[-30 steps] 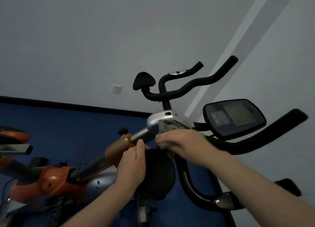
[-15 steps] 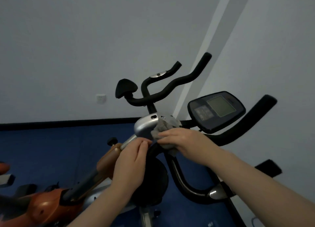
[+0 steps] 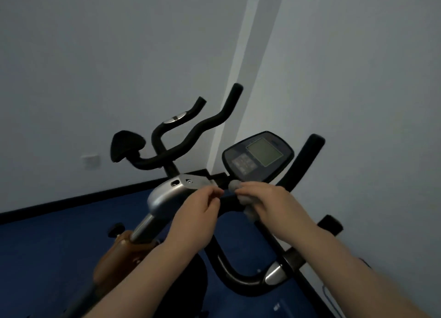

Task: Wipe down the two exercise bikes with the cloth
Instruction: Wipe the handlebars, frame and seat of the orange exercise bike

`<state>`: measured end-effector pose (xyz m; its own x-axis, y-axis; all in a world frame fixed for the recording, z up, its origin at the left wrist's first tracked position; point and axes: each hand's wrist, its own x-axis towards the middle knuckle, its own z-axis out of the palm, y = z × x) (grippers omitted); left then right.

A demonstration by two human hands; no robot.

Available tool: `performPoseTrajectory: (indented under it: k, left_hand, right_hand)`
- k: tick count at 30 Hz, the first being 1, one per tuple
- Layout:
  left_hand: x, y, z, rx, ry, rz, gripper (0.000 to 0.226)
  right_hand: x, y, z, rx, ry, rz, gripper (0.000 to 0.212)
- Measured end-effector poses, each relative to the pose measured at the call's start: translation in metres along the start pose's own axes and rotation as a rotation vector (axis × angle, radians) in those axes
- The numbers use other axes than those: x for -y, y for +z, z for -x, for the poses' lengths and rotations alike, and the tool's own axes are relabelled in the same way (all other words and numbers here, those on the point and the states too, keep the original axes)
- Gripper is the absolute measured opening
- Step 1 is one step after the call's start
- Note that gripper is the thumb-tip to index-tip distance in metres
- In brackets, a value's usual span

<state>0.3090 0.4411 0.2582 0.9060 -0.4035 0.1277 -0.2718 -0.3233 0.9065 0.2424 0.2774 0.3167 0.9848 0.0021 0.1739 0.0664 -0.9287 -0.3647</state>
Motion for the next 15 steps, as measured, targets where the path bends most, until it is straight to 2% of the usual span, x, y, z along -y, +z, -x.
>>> performPoseTrajectory:
  k: [3, 8, 11, 13, 15]
  left_hand:
    - [-0.010, 0.003, -0.006, 0.044, 0.056, 0.064, 0.022]
    - [-0.026, 0.021, -0.004, 0.094, 0.196, 0.089, 0.029]
    - [-0.029, 0.035, 0.009, 0.053, 0.239, 0.041, 0.027]
    - [-0.028, 0.043, 0.020, 0.008, 0.256, 0.047, 0.031]
    - [-0.025, 0.050, 0.032, -0.017, 0.247, 0.069, 0.035]
  right_hand:
    - [0.005, -0.026, 0.009, -0.078, 0.094, -0.142, 0.028]
    - [-0.014, -0.064, 0.050, -0.380, 0.105, -0.069, 0.043]
    - [-0.029, -0.074, 0.081, -0.326, 0.024, 0.095, 0.046]
    - [-0.040, -0.057, 0.096, -0.235, -0.107, 0.322, 0.038]
    - [-0.043, -0.027, 0.106, -0.177, -0.170, 0.418, 0.028]
